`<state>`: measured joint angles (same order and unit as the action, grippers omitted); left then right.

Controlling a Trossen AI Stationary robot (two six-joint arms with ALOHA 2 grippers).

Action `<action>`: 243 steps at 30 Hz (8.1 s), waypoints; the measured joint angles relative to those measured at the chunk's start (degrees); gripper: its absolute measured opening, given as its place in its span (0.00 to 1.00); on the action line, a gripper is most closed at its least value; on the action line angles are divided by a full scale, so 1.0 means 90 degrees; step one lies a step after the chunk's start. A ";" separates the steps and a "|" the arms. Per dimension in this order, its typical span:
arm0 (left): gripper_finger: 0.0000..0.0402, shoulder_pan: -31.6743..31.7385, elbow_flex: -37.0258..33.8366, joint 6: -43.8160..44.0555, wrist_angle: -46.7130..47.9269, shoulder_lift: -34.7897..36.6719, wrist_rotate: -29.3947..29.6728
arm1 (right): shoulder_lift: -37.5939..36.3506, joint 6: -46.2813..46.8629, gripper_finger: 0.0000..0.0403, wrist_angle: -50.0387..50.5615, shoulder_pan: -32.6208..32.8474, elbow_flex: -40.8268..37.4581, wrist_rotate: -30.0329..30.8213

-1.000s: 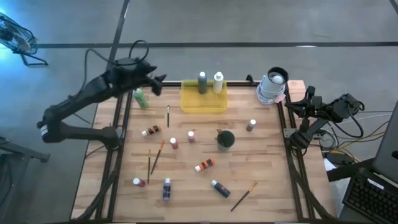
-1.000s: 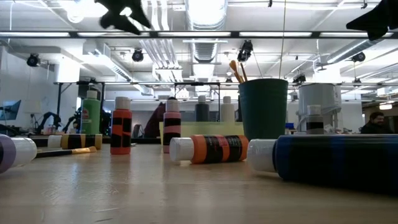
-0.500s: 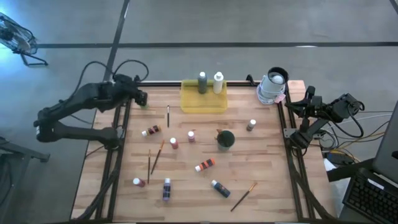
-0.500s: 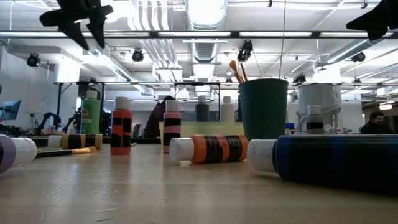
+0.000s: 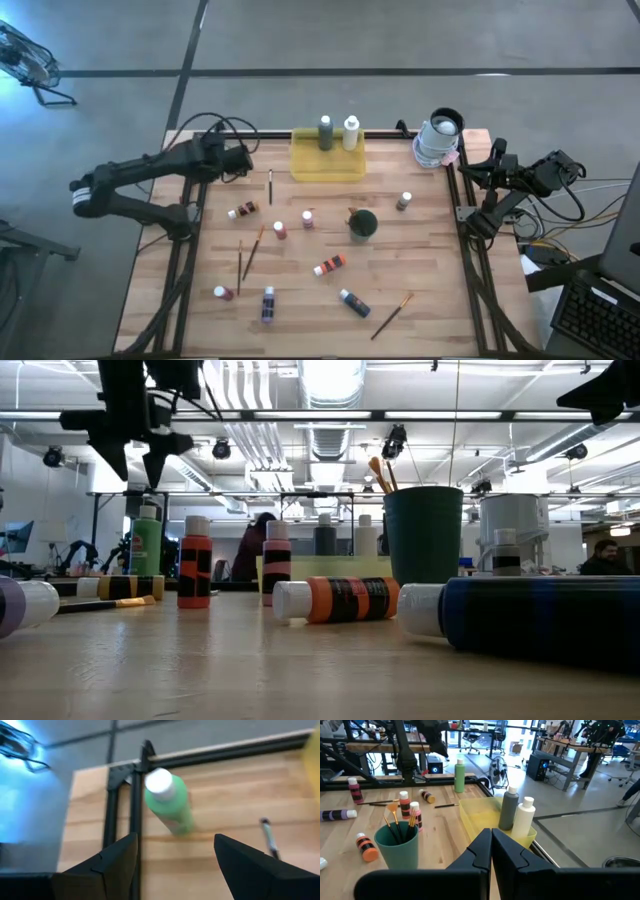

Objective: Pick & Place Paint Supplies
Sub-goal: Put the green paint bottle into the yellow bin

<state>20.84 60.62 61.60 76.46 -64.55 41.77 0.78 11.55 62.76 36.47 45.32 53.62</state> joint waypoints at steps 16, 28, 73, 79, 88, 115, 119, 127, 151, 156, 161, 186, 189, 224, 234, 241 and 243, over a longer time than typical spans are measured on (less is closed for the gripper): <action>0.66 -0.1085 -0.1589 -0.0575 -0.1365 0.1314 0.0044 | 0.0000 -0.0002 0.02 -0.0002 0.0002 0.0000 0.0004; 0.66 -0.1882 -0.2227 -0.1427 -0.1987 0.3177 0.0483 | 0.0000 0.0000 0.02 -0.0002 0.0000 0.0000 0.0006; 0.64 -0.0633 -0.5105 -0.4009 -0.6950 0.3362 0.3082 | 0.0000 0.0000 0.02 -0.0002 0.0001 0.0000 0.0006; 0.64 -0.0224 -0.5106 -0.4436 -0.7516 0.3213 0.2514 | 0.0000 0.0000 0.02 -0.0002 0.0001 0.0000 0.0006; 0.64 0.0343 -0.5107 -0.4671 -0.8093 0.2828 0.2058 | 0.0000 0.0000 0.02 0.0000 0.0002 0.0000 0.0004; 0.65 0.1233 -0.5105 -0.4580 -0.9541 0.1659 0.1612 | 0.0000 -0.0001 0.02 -0.0001 0.0002 0.0000 0.0006; 0.65 0.1279 -0.5105 -0.4534 -0.9653 0.1603 0.1619 | 0.0000 0.0000 0.02 0.0000 0.0001 0.0000 0.0006; 0.62 0.1370 -0.5105 -0.4551 -0.9827 0.1580 0.1626 | 0.0000 0.0000 0.02 -0.0002 0.0001 0.0000 0.0006; 0.30 0.1394 -0.5100 -0.4838 -0.9904 0.1536 0.1390 | 0.0002 0.0000 0.02 -0.0002 0.0000 0.0000 0.0006; 0.30 0.1394 -0.5098 -0.4919 -0.9903 0.1647 0.1041 | 0.0001 0.0000 0.02 -0.0001 0.0002 0.0000 0.0005; 0.30 0.1389 -0.5117 -0.5255 -1.0023 0.1902 0.0650 | 0.0002 0.0000 0.02 0.0000 0.0002 0.0000 0.0006; 0.30 0.2013 -0.1699 -0.6526 -0.9671 0.0084 -0.2344 | 0.0002 0.0000 0.02 -0.0002 0.0002 0.0000 0.0006; 0.30 0.2019 -0.1030 -0.6776 -0.9682 -0.0656 -0.2816 | 0.0001 0.0000 0.02 -0.0002 0.0002 0.0000 0.0006; 0.30 0.2149 -0.1214 -0.6635 -1.1834 -0.2993 -0.4134 | 0.0002 0.0000 0.02 -0.0002 0.0002 0.0000 0.0006; 0.30 0.2169 -0.0915 -0.6878 -1.2288 -0.3827 -0.4179 | 0.0002 0.0000 0.02 -0.0002 0.0002 0.0000 0.0004; 0.30 0.2178 -0.0807 -0.7023 -1.2364 -0.3942 -0.4205 | 0.0002 0.0000 0.02 -0.0002 0.0002 0.0000 0.0004; 0.30 0.2179 -0.0811 -0.7028 -1.2321 -0.3942 -0.4202 | 0.0002 0.0000 0.02 0.0000 0.0002 0.0000 0.0005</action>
<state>40.45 53.32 -1.66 -34.43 -100.03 3.95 0.80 11.55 62.76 36.48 45.32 53.66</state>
